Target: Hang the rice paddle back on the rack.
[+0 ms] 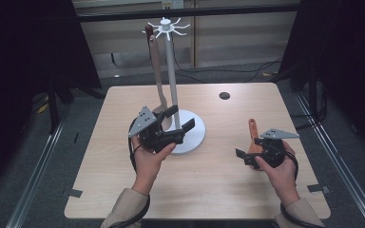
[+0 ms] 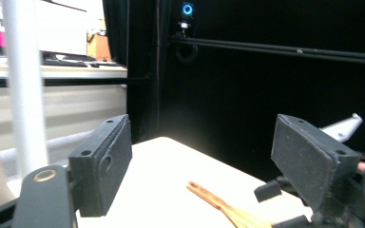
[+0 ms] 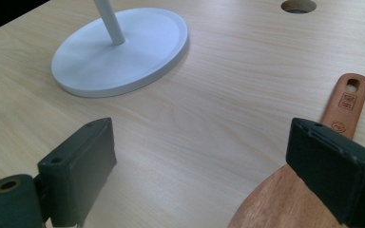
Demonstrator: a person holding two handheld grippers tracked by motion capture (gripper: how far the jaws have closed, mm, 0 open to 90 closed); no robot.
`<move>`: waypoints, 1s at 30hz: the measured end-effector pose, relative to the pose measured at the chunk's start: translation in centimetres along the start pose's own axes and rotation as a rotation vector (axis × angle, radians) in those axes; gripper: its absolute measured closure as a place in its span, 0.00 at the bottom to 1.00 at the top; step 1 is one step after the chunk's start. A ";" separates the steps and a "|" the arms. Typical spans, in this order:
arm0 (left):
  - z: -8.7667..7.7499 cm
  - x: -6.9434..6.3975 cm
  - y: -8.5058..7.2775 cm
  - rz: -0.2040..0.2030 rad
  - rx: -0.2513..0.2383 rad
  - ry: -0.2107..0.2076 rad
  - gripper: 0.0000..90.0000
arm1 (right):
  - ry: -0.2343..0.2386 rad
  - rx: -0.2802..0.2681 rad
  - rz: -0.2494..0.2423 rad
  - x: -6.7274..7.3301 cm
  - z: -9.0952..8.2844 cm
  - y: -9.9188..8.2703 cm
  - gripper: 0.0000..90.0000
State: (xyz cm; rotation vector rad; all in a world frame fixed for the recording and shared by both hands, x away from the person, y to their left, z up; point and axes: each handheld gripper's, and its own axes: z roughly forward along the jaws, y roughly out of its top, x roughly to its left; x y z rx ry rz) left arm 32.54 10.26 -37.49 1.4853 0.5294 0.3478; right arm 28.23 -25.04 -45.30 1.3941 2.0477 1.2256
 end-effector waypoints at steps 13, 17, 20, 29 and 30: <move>0.7 -0.9 -2.5 -0.006 0.087 -0.045 0.15 | -0.084 0.012 0.015 -1.9 0.0 -0.3 0.09; 0.5 -0.9 -3.3 -0.004 0.116 -0.041 0.14 | -0.113 0.023 0.027 -2.5 0.1 -0.5 0.09; 0.4 -1.0 -3.7 -0.018 0.119 -0.046 0.13 | -0.135 0.031 0.040 -2.9 0.3 -0.7 0.09; -0.5 -1.1 -4.9 -0.013 0.157 -0.050 0.12 | -0.187 0.060 0.060 -3.9 1.2 -1.3 0.09; -0.6 -1.1 -5.1 -0.018 0.154 -0.055 0.12 | -0.190 0.062 0.061 -4.0 1.3 -1.4 0.09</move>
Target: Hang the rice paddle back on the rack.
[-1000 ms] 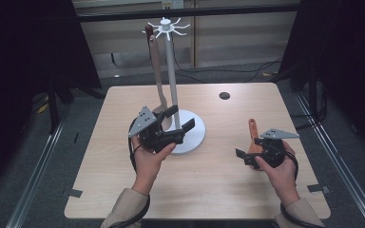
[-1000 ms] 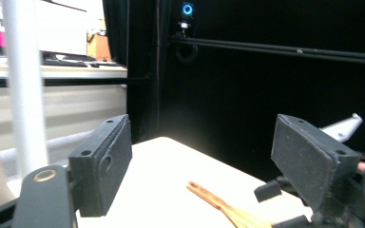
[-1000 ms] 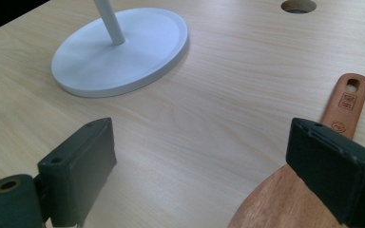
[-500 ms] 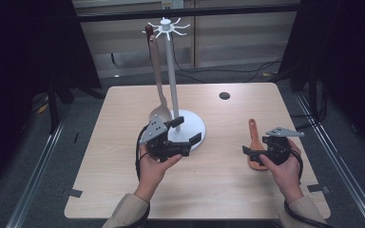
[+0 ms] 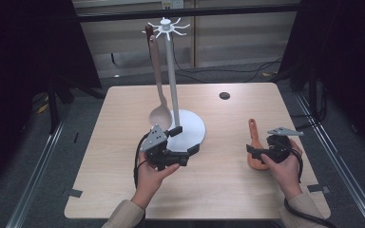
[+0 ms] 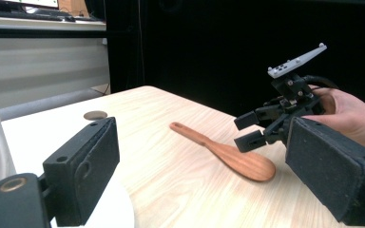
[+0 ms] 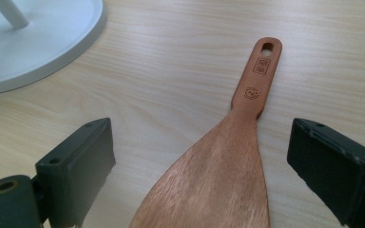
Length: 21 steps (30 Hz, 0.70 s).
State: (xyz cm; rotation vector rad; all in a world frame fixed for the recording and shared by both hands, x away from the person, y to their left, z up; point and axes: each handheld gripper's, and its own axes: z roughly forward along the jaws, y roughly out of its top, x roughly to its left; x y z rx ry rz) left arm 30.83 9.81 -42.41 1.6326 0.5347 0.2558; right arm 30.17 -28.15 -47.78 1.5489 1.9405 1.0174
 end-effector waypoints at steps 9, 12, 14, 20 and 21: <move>-0.2 -0.6 -1.2 0.013 0.053 0.005 0.11 | -0.049 0.018 0.023 -0.2 1.2 0.1 0.10; -0.4 -0.6 -1.3 0.028 0.069 0.003 0.11 | -0.069 0.024 0.043 -0.2 1.5 0.1 0.12; -0.4 -0.7 -1.4 0.019 0.063 0.003 0.11 | -0.102 0.043 0.041 -0.2 1.8 0.2 0.14; -0.9 -0.4 -1.6 0.017 0.067 0.024 0.11 | -0.122 0.070 0.044 -0.3 2.9 0.2 0.18; -1.0 -0.5 -1.7 0.003 0.061 0.025 0.11 | -0.126 0.073 0.042 -0.4 3.0 0.1 0.19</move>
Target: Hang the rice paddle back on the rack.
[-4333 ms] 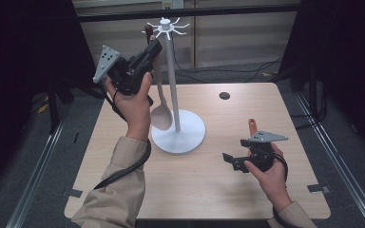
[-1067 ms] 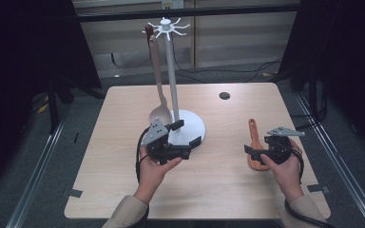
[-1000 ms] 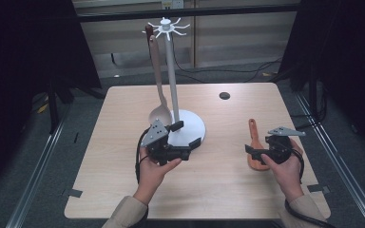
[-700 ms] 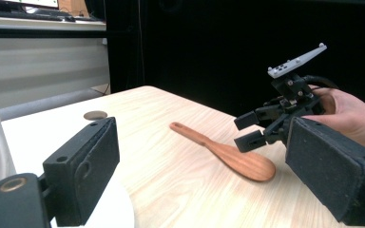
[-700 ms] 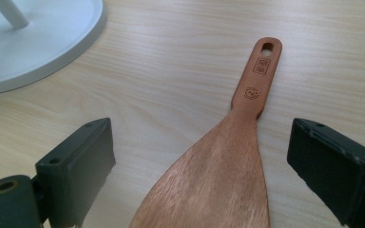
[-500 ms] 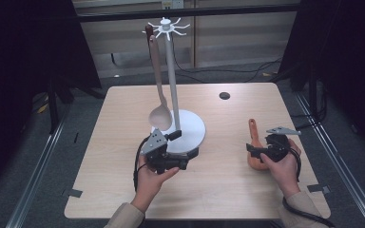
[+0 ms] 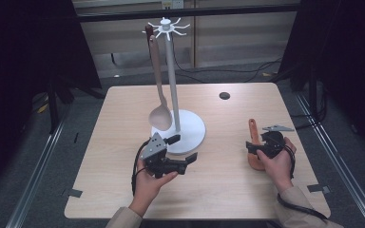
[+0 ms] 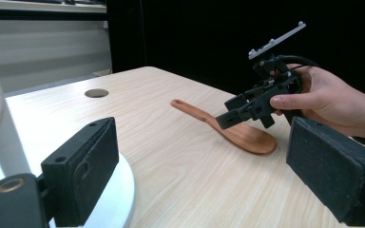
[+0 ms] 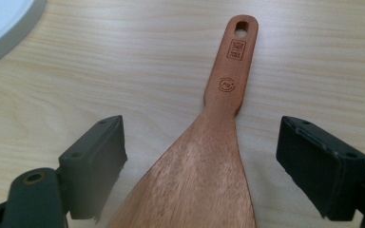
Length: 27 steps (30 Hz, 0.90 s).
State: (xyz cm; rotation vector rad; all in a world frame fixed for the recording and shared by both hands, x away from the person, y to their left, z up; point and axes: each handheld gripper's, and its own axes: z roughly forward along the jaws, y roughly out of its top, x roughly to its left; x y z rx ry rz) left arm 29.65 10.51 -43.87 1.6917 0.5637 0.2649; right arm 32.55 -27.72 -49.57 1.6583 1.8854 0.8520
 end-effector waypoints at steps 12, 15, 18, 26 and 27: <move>-0.9 0.4 -0.3 0.001 0.014 0.018 0.12 | -0.038 0.045 -0.050 -0.1 2.1 0.9 0.32; -1.2 0.5 -0.2 -0.001 0.016 0.020 0.12 | -0.031 0.056 -0.048 -0.1 2.5 0.9 0.41; -1.1 0.6 -0.2 -0.006 0.012 0.028 0.13 | -0.014 0.072 -0.054 0.0 2.2 1.1 0.55; -0.8 0.3 0.0 0.014 0.026 0.021 0.13 | 0.071 0.116 -0.071 0.4 1.1 0.8 0.71; -0.6 0.3 -0.1 0.007 0.023 0.006 0.13 | 0.092 0.117 -0.081 0.6 0.9 0.6 0.71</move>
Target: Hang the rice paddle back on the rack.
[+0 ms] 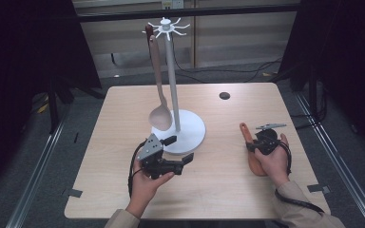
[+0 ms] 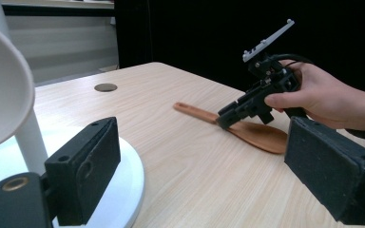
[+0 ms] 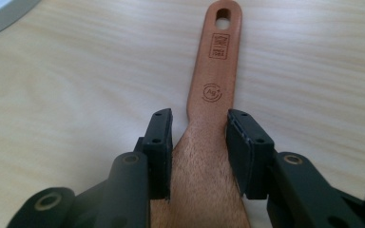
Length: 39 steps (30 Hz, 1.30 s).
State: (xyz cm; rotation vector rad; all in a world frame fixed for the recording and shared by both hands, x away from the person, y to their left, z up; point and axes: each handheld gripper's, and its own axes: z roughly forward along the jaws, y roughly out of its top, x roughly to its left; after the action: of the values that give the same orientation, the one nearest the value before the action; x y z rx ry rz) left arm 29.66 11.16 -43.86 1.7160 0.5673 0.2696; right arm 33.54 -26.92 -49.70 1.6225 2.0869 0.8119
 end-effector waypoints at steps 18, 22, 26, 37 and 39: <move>4.0 -1.3 0.6 0.008 0.016 -0.089 0.13 | 0.080 0.059 -0.153 3.7 -3.2 -3.4 0.49; 4.0 -1.3 0.6 0.004 0.011 -0.101 0.13 | 0.062 0.029 -0.133 3.9 -2.6 -3.2 0.46; 3.5 -1.1 0.5 0.005 0.019 -0.077 0.13 | 0.073 0.004 -0.115 3.5 -1.8 -2.6 0.42; 1.5 -0.5 0.0 -0.009 0.020 -0.019 0.13 | 0.058 0.008 -0.142 4.1 0.5 -0.2 0.43; 1.2 -0.4 -0.1 -0.004 0.028 -0.006 0.13 | 0.057 0.011 -0.142 4.4 0.7 0.2 0.45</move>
State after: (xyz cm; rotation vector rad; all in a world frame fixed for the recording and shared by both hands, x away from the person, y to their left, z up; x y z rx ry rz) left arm 29.87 9.95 -44.21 1.7419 0.5726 0.2543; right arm 32.94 -22.49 -49.91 1.4536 2.2202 0.8086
